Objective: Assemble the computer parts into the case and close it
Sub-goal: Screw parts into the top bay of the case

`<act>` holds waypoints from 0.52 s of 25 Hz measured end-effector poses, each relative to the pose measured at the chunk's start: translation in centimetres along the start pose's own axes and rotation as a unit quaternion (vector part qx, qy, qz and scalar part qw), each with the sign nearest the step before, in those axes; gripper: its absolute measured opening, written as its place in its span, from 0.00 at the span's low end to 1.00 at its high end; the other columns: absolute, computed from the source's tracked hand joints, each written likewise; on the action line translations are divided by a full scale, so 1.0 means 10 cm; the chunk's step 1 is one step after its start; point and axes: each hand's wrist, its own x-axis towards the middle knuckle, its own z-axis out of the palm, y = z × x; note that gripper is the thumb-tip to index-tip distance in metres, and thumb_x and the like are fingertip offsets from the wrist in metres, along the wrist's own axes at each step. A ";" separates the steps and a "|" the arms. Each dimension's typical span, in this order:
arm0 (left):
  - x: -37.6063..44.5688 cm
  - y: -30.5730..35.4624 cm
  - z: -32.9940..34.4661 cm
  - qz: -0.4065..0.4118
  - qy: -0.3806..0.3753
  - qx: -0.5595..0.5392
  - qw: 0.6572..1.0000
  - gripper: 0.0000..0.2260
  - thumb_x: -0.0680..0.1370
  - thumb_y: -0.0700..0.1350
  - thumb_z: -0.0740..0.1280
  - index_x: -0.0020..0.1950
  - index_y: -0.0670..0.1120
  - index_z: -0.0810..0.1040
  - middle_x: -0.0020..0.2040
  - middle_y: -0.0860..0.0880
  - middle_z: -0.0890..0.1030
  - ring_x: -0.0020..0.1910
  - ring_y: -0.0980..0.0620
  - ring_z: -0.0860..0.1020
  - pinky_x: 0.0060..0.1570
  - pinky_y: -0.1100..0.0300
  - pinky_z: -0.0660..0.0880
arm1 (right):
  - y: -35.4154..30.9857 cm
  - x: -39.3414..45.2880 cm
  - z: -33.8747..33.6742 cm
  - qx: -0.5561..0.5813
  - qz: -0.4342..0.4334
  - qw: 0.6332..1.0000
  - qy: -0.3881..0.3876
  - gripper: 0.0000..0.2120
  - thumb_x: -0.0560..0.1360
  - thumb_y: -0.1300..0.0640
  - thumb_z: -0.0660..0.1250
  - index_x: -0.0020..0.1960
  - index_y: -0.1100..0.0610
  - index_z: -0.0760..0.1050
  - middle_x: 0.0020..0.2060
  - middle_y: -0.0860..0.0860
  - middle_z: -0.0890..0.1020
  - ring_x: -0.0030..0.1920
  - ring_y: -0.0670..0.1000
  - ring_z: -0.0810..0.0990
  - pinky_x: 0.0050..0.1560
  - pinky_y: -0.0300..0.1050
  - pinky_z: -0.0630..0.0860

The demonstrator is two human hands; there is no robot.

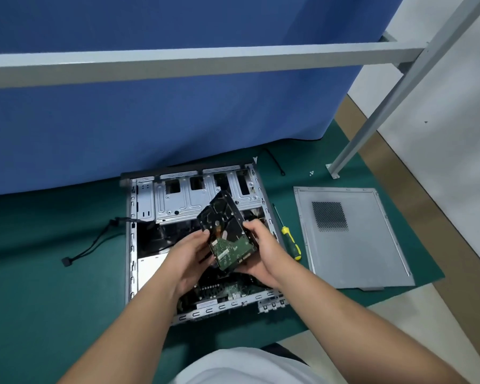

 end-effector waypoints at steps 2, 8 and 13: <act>-0.02 -0.05 -0.04 0.001 0.001 -0.011 1.000 0.05 0.81 0.41 0.69 0.57 0.45 0.80 0.55 0.43 0.86 0.47 0.51 0.86 0.48 0.54 0.78 | 0.06 -0.03 -0.08 0.041 0.017 0.999 -0.011 0.22 0.80 0.45 0.61 0.58 0.59 0.84 0.55 0.61 0.85 0.54 0.60 0.82 0.61 0.61 0.79; -0.04 -0.12 -0.09 0.015 -0.001 -0.032 0.999 0.14 0.74 0.41 0.74 0.58 0.40 0.81 0.53 0.41 0.86 0.50 0.44 0.86 0.46 0.47 0.83 | -0.01 -0.13 -0.27 -0.336 -0.159 0.923 0.098 0.19 0.85 0.50 0.59 0.76 0.47 0.68 0.61 0.42 0.77 0.45 0.32 0.77 0.49 0.34 0.76; 0.06 -0.21 0.09 0.014 0.025 0.006 1.000 0.11 0.76 0.42 0.74 0.57 0.42 0.82 0.50 0.43 0.87 0.45 0.46 0.86 0.48 0.46 0.84 | 0.09 -0.21 -0.56 -0.724 -0.348 0.595 0.041 0.24 0.79 0.37 0.63 0.72 0.45 0.73 0.75 0.43 0.65 0.73 0.46 0.64 0.75 0.48 0.62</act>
